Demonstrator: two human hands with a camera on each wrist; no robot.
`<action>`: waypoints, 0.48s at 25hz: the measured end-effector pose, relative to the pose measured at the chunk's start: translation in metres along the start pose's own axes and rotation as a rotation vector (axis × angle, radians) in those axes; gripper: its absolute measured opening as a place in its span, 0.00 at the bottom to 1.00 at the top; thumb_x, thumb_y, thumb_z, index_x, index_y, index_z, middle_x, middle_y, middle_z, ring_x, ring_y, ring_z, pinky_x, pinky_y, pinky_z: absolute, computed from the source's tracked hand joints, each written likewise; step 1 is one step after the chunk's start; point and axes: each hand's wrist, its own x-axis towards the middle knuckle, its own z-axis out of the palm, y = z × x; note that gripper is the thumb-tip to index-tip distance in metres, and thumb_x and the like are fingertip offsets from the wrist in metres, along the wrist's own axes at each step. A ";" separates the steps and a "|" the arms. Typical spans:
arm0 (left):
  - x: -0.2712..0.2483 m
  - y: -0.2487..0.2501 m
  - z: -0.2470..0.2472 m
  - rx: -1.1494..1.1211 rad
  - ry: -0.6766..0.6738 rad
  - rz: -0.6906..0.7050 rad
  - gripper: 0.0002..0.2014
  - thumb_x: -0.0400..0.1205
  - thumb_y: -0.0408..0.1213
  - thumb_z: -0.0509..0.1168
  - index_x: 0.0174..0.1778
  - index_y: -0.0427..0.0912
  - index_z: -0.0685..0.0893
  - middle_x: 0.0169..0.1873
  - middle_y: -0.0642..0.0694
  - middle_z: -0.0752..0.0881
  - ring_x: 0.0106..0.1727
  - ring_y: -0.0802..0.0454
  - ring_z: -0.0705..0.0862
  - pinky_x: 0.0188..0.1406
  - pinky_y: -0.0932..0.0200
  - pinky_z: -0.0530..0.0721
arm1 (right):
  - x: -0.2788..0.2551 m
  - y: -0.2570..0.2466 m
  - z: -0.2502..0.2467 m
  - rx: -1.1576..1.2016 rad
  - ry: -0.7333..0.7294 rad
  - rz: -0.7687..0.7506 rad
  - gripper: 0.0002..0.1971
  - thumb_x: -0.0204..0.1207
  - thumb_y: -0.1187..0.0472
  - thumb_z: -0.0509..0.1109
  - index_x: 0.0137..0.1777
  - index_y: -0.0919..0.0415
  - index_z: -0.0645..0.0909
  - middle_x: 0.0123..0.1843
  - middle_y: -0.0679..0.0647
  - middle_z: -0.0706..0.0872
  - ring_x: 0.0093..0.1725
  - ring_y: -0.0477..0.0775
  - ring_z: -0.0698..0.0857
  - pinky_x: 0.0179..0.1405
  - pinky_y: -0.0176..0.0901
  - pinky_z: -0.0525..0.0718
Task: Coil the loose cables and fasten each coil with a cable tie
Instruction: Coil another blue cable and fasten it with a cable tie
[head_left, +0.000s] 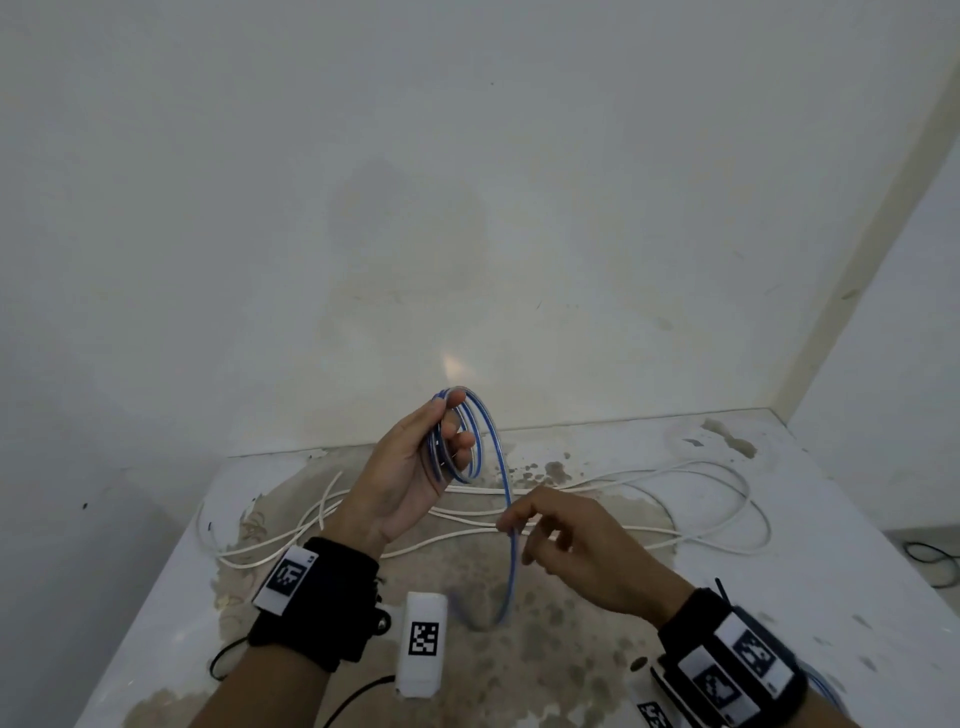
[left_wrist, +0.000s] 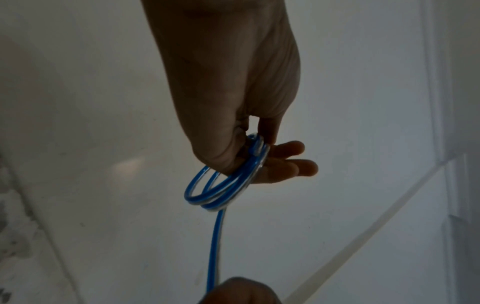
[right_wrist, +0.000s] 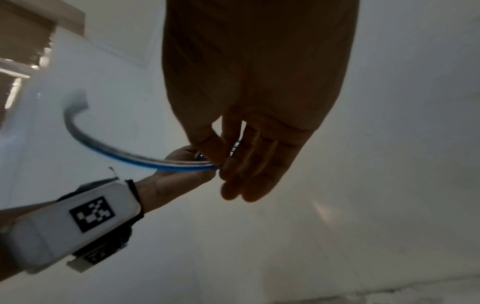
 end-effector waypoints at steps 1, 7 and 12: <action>0.001 0.000 0.001 -0.014 -0.005 -0.006 0.13 0.88 0.39 0.54 0.59 0.37 0.81 0.26 0.51 0.80 0.31 0.55 0.86 0.30 0.63 0.87 | -0.001 -0.004 -0.001 -0.070 -0.030 -0.038 0.14 0.80 0.66 0.67 0.54 0.43 0.84 0.52 0.43 0.86 0.46 0.49 0.87 0.36 0.40 0.85; -0.002 -0.004 0.007 -0.057 -0.036 -0.027 0.14 0.84 0.38 0.57 0.57 0.35 0.82 0.33 0.46 0.84 0.56 0.40 0.90 0.53 0.47 0.90 | 0.005 -0.020 -0.002 0.183 0.055 -0.043 0.02 0.87 0.61 0.65 0.52 0.55 0.78 0.46 0.53 0.90 0.37 0.53 0.90 0.34 0.46 0.84; -0.008 -0.020 0.019 0.139 -0.172 -0.103 0.17 0.85 0.41 0.54 0.63 0.34 0.78 0.61 0.32 0.87 0.64 0.35 0.85 0.57 0.39 0.87 | 0.021 -0.027 0.007 0.248 0.143 0.009 0.11 0.87 0.62 0.65 0.42 0.61 0.76 0.30 0.58 0.88 0.23 0.53 0.81 0.27 0.39 0.79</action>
